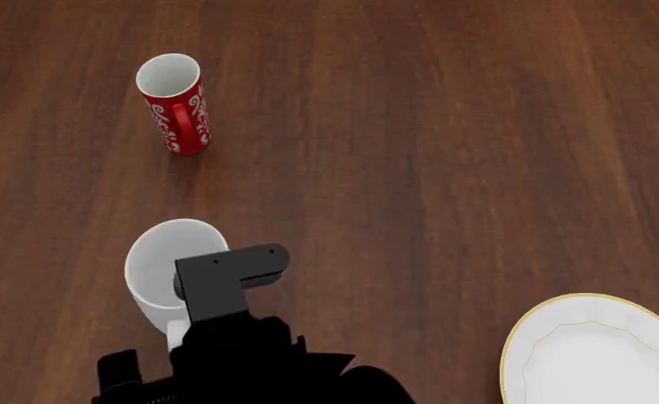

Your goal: Put the white mug on the plate.

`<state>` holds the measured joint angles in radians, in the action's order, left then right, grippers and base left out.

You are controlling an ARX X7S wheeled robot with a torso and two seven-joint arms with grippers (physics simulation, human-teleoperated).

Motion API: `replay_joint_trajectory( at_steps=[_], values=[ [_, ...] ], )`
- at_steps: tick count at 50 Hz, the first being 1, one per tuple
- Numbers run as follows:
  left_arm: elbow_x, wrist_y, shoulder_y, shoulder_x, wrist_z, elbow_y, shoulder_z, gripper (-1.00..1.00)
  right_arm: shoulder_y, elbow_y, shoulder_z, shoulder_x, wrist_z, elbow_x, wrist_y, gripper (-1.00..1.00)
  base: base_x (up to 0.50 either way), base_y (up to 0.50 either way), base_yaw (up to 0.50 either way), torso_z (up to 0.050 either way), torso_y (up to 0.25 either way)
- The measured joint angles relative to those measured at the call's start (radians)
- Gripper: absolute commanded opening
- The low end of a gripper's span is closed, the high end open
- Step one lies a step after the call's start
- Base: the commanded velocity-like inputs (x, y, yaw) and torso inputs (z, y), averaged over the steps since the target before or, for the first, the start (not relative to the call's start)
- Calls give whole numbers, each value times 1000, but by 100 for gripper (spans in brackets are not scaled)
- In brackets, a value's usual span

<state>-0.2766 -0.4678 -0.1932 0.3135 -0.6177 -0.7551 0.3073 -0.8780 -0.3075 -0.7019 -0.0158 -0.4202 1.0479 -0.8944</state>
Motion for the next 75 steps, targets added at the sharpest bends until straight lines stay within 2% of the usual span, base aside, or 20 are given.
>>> replay_joint_trajectory(
  at_steps=[4, 5, 28, 60, 75],
  values=[
    [-1, 4, -3, 0, 0, 1, 1, 100, -9, -19, -12, -1, 3, 13, 12, 100, 0, 0, 0, 0, 0],
    [-1, 5, -4, 0, 0, 1, 1, 100, -11, -24, -15, -1, 3, 16, 15, -100, 0, 0, 0, 0, 0],
    [-1, 13, 2, 3, -4, 18, -11, 100, 5, 29, -47, -37, -72, 84, 51, -100, 0, 0, 0, 0, 0],
    [-3, 3, 18, 14, -13, 27, -29, 100, 40, 411, -76, -190, -165, 127, 40, -100, 0, 0, 0, 0, 0],
    [-9, -3, 22, 21, -15, 23, -32, 100, 41, 561, -22, -258, -264, 254, -3, -100, 0, 0, 0, 0, 0]
  ],
)
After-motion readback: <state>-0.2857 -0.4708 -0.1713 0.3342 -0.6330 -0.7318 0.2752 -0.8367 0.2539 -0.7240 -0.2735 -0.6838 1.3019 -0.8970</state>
